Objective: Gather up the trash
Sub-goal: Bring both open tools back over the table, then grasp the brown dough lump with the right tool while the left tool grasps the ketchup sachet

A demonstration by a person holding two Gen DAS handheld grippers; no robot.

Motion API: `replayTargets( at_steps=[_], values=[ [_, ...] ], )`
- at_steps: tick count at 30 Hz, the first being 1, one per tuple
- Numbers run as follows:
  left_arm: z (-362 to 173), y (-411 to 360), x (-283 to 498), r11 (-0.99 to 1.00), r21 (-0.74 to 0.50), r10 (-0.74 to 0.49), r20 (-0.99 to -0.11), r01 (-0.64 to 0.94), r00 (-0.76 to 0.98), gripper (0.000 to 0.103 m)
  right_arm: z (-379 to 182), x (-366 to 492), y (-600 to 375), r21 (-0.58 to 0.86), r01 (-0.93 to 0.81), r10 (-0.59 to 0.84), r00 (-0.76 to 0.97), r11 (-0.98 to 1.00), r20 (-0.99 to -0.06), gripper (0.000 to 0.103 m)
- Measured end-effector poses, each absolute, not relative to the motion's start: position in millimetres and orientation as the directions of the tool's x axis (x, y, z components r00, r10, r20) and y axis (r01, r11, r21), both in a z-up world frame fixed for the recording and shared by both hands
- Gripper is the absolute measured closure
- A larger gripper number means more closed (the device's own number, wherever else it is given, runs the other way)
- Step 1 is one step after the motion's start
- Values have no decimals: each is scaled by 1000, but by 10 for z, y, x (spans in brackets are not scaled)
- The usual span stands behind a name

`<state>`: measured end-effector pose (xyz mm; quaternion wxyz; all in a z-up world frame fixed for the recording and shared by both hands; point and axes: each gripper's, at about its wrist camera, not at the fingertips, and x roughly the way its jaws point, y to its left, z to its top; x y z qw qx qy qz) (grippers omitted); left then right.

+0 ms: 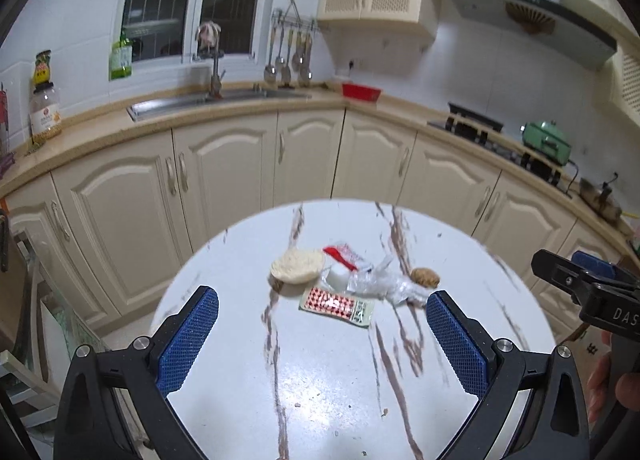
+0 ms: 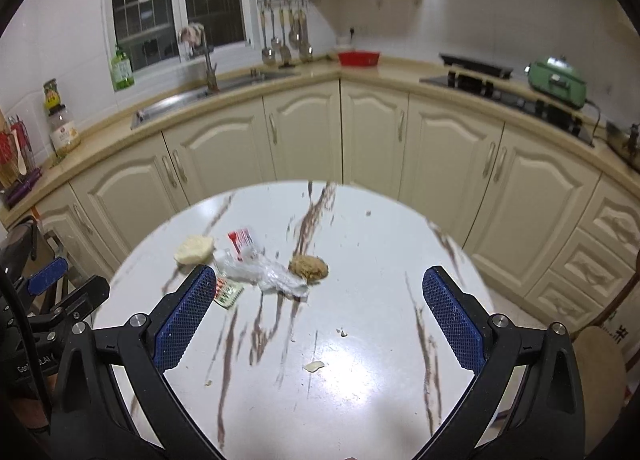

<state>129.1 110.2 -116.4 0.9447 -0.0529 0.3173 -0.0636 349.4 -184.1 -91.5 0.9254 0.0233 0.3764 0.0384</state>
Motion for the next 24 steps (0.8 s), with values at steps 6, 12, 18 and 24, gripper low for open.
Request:
replayTargets(
  at_steps=[6, 12, 18, 24],
  values=[
    [-1332, 929, 1947, 988, -130, -149, -676, 82, 722, 1, -1360, 3820, -1893, 88, -59, 105, 635, 994, -765, 0],
    [-1538, 761, 2717, 990, -125, -140, -741, 69, 657, 1, -1791, 4179, -1929, 96, -57, 111, 566, 994, -817, 0],
    [-1743, 600, 3472, 992, -104, -126, -795, 72, 593, 1, -2083, 4488, -1916, 106, -73, 129, 518, 992, -845, 1],
    [-1924, 451, 3926, 995, -69, -101, -820, 78, 564, 1, -2275, 4705, -1854, 114, -98, 148, 481, 989, -864, 4]
  ],
)
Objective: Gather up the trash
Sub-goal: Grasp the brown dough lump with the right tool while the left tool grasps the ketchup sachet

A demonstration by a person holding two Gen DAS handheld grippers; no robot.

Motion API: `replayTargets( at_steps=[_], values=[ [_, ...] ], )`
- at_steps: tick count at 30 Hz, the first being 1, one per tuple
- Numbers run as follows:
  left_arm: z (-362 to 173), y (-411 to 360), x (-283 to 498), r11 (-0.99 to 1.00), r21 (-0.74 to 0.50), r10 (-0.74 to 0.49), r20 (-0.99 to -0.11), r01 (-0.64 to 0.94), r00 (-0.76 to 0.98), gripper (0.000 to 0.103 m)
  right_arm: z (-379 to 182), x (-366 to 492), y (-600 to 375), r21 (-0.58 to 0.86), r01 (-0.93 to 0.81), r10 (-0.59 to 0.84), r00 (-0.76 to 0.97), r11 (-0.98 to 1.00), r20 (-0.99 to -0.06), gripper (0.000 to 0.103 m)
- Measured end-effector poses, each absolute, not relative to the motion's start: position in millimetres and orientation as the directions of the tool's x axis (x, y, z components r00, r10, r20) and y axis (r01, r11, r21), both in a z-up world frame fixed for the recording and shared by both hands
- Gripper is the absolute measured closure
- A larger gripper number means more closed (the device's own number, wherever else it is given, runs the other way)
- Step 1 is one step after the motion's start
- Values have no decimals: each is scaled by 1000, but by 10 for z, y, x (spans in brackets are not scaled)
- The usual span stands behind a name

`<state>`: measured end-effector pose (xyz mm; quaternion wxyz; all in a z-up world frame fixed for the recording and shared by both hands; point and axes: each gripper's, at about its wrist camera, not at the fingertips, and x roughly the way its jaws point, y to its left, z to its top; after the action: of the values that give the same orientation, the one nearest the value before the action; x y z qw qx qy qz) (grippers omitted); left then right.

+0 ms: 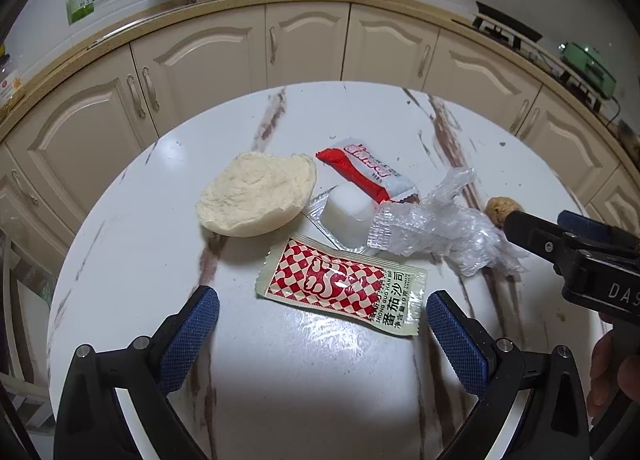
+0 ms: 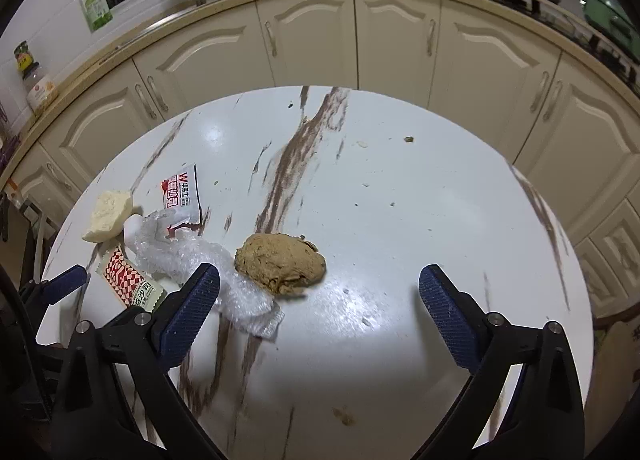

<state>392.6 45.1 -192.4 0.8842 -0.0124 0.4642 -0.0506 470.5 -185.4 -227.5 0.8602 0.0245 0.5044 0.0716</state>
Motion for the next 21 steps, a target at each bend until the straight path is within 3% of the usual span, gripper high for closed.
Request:
replayTargets(
  at_steps=[7, 9, 11, 18, 21],
  values=[
    [-1938, 299, 4376, 995, -27, -78, -814, 97, 576, 4, -2391, 4833, -1722, 109, -130, 157, 464, 986, -872, 22],
    [-1943, 254, 4451, 994, -27, -83, -810, 104, 581, 8, -2381, 4836, -1695, 98, -142, 155, 471, 985, -869, 38],
    [-1917, 204, 4488, 993, -30, -95, -798, 118, 595, 28, -2359, 4823, -1660, 106, -166, 173, 473, 981, -864, 57],
    [-1933, 203, 4677, 986, -71, -147, -783, 148, 604, 35, -2344, 4744, -1751, 158, -139, 206, 477, 978, -855, 57],
    [-1956, 213, 4782, 986, -95, -160, -776, 138, 610, 47, -2317, 4670, -1866, 169, -116, 205, 484, 979, -851, 57]
  ],
)
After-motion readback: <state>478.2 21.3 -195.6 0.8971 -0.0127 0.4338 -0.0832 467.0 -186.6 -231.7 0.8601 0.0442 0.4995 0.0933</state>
